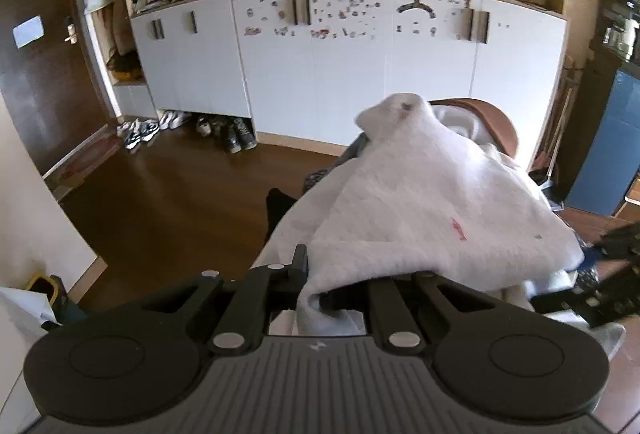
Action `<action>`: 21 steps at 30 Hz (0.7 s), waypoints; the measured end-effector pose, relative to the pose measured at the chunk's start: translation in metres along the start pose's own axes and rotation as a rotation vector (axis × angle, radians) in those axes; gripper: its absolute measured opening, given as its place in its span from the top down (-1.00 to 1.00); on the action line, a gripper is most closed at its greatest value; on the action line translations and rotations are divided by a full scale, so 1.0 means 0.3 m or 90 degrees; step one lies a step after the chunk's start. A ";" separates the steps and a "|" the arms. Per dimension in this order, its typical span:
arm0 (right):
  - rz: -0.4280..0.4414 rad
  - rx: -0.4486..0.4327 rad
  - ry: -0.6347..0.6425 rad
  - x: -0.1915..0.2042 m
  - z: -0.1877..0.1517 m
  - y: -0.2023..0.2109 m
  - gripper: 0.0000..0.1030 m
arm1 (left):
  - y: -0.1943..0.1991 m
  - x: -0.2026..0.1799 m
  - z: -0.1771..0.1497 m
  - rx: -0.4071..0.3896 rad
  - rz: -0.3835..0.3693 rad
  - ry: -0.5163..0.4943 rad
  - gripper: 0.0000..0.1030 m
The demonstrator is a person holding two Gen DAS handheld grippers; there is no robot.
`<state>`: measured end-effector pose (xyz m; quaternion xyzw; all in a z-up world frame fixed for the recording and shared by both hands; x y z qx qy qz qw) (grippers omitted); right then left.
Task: Fold clothes
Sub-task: 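Lift the grey sweatpants off the pile with both grippers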
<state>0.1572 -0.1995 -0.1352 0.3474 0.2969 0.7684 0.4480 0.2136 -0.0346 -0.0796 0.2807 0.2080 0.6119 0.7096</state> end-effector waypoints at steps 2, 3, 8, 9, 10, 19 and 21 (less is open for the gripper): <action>-0.001 0.003 -0.008 -0.001 -0.003 -0.007 -1.00 | 0.019 -0.026 -0.022 0.000 -0.010 -0.025 0.82; -0.001 0.004 -0.011 -0.003 -0.004 -0.004 -1.00 | 0.034 -0.035 -0.030 0.001 -0.016 -0.029 0.74; -0.004 0.004 -0.013 -0.021 -0.016 -0.001 -1.00 | 0.084 -0.046 -0.089 -0.013 -0.096 0.034 -0.63; -0.004 0.005 -0.013 -0.023 -0.018 -0.001 -1.00 | 0.083 -0.051 -0.108 -0.016 -0.100 0.041 -0.88; -0.005 0.005 -0.012 -0.024 -0.020 -0.001 -1.00 | 0.070 -0.064 -0.122 -0.013 -0.092 0.028 -0.88; -0.024 0.000 -0.016 -0.019 -0.033 0.013 -1.00 | 0.007 -0.098 -0.159 0.034 -0.010 -0.020 -0.10; -0.034 -0.008 -0.005 -0.014 -0.044 0.026 -1.00 | 0.013 -0.084 -0.154 0.038 -0.003 -0.012 0.36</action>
Point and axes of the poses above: each gripper's, at about its wrist camera, not at the fingertips, and y roughly against the way its jaws point, x to its left, z to its top, the point moved 5 cm from there along -y, roughly the way its jaws point, and after that the axes turned 3 degrees about -z, right-handed, at the moved point
